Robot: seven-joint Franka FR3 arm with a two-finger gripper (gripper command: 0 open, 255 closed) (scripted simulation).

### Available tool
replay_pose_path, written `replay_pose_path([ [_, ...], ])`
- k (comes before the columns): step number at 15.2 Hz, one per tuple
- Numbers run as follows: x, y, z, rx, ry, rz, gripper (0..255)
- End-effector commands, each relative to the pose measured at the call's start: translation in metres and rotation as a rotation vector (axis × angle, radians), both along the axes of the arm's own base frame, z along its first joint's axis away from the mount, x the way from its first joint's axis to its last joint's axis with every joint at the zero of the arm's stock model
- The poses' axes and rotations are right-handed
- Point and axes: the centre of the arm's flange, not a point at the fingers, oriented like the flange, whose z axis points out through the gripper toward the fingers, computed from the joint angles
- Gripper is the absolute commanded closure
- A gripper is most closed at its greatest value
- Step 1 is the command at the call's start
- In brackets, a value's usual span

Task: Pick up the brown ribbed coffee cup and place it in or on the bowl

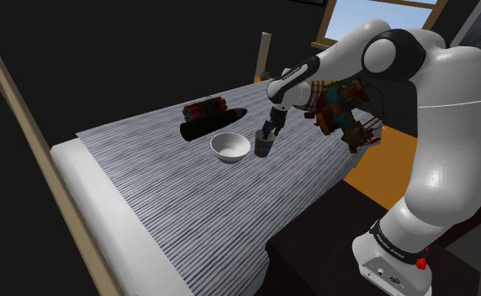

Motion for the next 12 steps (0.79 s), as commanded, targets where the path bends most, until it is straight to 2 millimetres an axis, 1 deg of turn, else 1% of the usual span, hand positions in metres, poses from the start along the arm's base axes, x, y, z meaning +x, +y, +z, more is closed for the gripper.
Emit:
replay_pose_path([
  [1, 0.0000, 0.0000, 0.0000, 0.000, 0.000, 0.000, 0],
  [2, 0.0000, 0.0000, 0.0000, 0.000, 0.000, 0.000, 0],
  [3, 0.0000, 0.0000, 0.0000, 0.000, 0.000, 0.000, 255],
  [12, 0.0000, 0.0000, 0.0000, 0.000, 0.000, 0.000, 255],
])
